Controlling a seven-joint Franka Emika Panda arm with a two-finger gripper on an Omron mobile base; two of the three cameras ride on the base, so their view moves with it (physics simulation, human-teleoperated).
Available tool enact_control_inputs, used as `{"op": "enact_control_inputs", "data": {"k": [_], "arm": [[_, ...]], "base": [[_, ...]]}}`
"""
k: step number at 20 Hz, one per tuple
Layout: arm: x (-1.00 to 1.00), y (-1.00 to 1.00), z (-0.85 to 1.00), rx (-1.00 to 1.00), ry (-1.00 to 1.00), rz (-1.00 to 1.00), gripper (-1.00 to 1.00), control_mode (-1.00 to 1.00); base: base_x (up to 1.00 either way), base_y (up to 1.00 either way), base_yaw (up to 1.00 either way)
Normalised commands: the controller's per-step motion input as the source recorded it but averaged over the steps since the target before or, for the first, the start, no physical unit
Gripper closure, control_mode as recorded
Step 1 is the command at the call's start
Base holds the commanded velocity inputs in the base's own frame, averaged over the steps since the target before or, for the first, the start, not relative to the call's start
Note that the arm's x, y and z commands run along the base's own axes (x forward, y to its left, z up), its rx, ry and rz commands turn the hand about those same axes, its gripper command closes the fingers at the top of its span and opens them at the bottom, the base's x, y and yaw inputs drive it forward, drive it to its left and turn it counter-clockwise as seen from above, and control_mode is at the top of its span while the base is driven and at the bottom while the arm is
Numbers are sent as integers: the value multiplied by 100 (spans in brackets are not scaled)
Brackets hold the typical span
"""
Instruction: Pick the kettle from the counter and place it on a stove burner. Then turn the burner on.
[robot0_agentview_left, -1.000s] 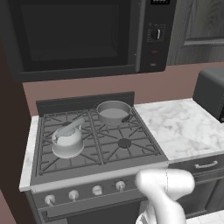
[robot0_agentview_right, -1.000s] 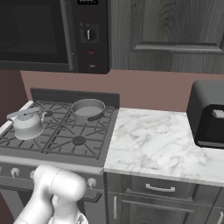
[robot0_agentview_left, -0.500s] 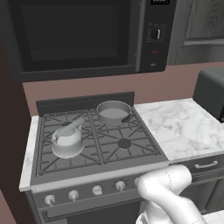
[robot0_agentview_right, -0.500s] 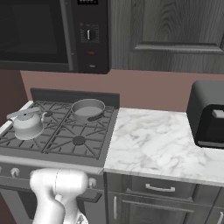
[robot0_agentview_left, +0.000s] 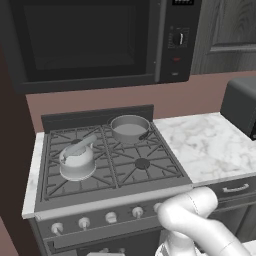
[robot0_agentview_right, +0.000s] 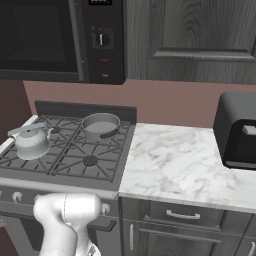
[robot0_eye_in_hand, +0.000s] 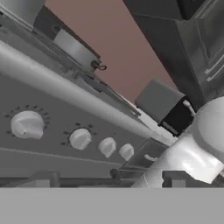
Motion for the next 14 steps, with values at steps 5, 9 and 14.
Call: {"op": "enact_control_inputs", "data": {"k": [5, 9, 14], "arm": [[86, -46, 0, 8, -8, 0, -100, -100], [83, -36, -9, 2, 0, 4, -100, -100], [62, -11, -6, 0, 0, 1, -100, -100]], "base": [[0, 0, 0], [0, 0, 0], [0, 0, 0]]}}
